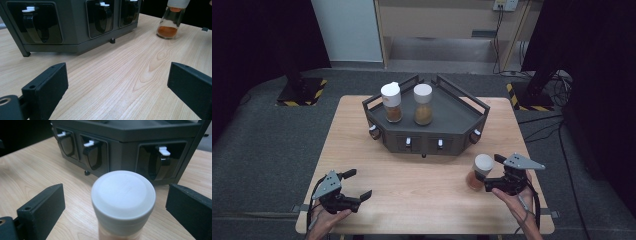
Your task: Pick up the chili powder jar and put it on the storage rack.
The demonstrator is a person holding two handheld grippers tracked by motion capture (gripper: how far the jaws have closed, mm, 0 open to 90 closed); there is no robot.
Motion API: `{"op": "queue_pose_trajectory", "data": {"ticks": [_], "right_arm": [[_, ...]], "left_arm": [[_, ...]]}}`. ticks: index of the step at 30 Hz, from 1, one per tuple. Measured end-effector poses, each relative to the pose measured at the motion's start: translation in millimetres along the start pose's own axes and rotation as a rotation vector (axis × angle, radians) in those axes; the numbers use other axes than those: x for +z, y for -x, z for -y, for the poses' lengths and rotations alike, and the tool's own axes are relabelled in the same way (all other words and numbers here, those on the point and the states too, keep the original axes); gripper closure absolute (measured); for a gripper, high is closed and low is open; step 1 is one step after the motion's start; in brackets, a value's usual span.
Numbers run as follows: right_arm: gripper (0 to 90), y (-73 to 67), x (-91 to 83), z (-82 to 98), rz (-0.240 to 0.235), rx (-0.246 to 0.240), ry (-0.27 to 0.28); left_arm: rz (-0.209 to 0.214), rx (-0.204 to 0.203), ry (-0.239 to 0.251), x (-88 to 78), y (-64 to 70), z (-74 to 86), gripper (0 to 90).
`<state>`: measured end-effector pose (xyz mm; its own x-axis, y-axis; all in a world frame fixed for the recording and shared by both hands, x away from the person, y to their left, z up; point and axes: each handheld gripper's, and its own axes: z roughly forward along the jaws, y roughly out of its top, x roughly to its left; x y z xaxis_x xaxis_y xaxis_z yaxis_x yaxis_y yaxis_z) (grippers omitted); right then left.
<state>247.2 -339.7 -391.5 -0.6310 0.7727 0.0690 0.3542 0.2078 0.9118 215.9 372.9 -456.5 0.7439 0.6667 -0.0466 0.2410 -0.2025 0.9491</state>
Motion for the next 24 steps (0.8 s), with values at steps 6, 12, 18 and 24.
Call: {"op": "queue_pose_trajectory", "data": {"ticks": [6, 12, 18, 24], "right_arm": [[5.9, 4.9, 11.1, 2.0, 0.001, 0.011, -0.015], [18.3, 8.1, 17.6, 6.0, -0.006, 0.008, -0.03], [32.8, 9.4, 19.1, 10.2, -0.011, -0.007, -0.018], [33.0, 7.4, 19.2, 5.6, -0.006, -0.021, -0.033]], "left_arm": [[0.0, -0.001, 0.0, 0.1, 0.0, 0.0, 2.2], [0.0, 0.0, 0.0, 0.2, 0.0, 0.0, 2.2], [0.0, 0.0, 0.001, 0.1, -0.1, 0.0, 2.2], [0.003, -0.001, 0.001, 0.3, -0.5, 0.1, 2.2]]}}
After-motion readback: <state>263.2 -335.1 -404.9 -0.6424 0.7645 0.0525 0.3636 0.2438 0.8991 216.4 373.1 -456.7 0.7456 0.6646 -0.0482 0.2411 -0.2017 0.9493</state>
